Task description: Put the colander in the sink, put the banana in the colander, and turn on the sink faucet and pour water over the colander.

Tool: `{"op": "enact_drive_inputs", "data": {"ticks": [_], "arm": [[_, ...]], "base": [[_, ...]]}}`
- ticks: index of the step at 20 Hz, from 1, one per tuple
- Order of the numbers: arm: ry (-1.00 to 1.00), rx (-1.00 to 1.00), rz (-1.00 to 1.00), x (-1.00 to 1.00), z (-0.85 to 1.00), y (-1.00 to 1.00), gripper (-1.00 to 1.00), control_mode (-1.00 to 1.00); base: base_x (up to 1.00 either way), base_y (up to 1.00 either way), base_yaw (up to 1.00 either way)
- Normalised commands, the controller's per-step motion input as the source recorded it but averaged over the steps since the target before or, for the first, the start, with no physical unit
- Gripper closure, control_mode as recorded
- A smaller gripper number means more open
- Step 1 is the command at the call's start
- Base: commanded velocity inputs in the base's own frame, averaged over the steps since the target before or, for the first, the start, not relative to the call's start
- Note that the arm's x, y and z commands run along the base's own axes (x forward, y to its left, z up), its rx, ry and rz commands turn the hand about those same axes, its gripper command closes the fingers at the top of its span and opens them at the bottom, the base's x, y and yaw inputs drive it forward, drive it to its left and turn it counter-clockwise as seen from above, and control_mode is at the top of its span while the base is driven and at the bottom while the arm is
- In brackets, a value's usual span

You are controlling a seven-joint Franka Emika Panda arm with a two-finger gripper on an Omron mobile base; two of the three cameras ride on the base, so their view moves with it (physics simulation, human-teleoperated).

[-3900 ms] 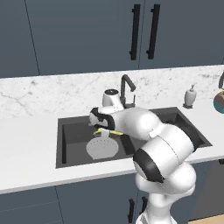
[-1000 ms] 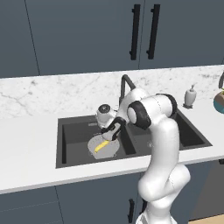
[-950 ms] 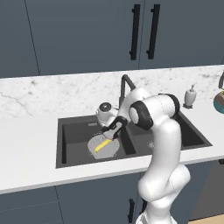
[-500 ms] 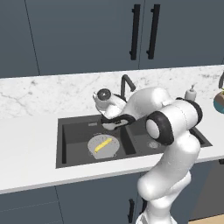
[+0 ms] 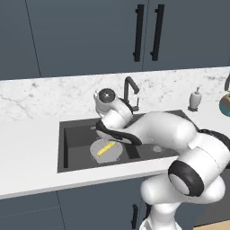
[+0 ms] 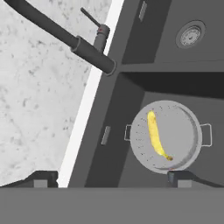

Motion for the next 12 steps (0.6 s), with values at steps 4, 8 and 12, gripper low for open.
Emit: {"op": "enact_drive_inputs", "data": {"ticks": [4, 8, 12], "arm": [[-0.07, 0.21, 0.00, -1.00, 0.57, -0.27, -1.00, -1.00], [-0.05, 0.21, 0.01, -0.92, 0.56, -0.44, -1.00, -1.00], [-0.17, 0.26, 0.00, -0.63, 0.31, -0.82, -1.00, -1.00]], "base": [[0.00, 0.00, 0.00], [0.00, 0.00, 0.00], [0.00, 0.00, 0.00]]}}
